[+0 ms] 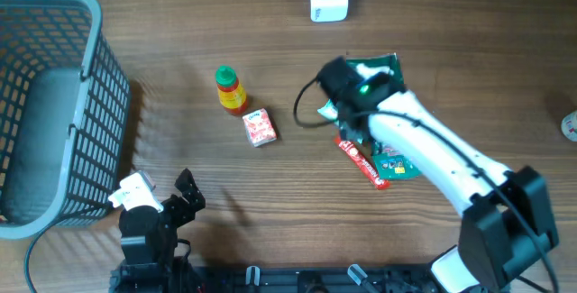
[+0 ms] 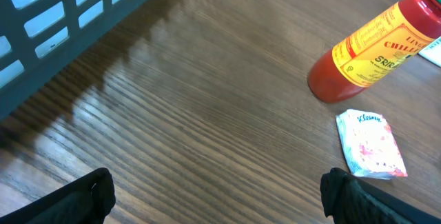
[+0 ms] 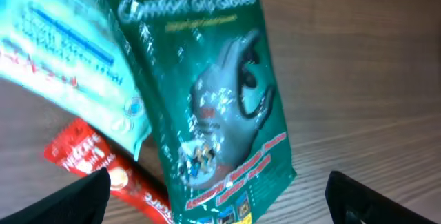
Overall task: Scan the item barcode
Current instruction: 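Return the right gripper and grasp the 3M gloves pack, then lift the gloves pack and present it to the white scanner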
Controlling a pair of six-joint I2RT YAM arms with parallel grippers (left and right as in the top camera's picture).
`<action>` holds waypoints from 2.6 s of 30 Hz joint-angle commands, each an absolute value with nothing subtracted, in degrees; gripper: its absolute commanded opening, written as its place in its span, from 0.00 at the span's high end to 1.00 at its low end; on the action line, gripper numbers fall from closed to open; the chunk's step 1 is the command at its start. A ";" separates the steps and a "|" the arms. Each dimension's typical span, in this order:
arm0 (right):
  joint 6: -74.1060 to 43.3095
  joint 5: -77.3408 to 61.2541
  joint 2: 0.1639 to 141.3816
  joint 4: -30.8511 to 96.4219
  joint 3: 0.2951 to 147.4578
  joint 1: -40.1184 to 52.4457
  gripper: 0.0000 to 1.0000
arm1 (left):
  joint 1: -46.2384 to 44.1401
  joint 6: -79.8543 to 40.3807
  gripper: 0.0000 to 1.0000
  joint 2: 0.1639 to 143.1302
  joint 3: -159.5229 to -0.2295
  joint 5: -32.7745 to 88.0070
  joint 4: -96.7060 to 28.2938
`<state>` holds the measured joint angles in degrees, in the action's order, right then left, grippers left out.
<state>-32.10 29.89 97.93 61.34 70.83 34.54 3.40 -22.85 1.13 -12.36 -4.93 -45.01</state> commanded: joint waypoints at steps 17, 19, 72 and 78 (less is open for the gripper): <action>-23.11 47.66 104.05 42.57 54.61 35.94 0.14 | 3.44 -22.79 0.00 0.86 -12.10 -5.89 -44.88; -23.07 48.03 106.17 42.68 54.61 34.68 0.15 | 3.44 -22.79 0.00 0.86 -12.10 -5.87 -44.88; -46.46 -92.86 86.04 6.98 51.53 16.69 0.95 | 3.44 -22.79 0.00 0.86 -12.10 -5.89 -44.88; -40.18 -91.66 86.02 5.91 51.51 16.69 0.96 | 3.44 -22.79 0.00 0.86 -12.10 -5.89 -44.88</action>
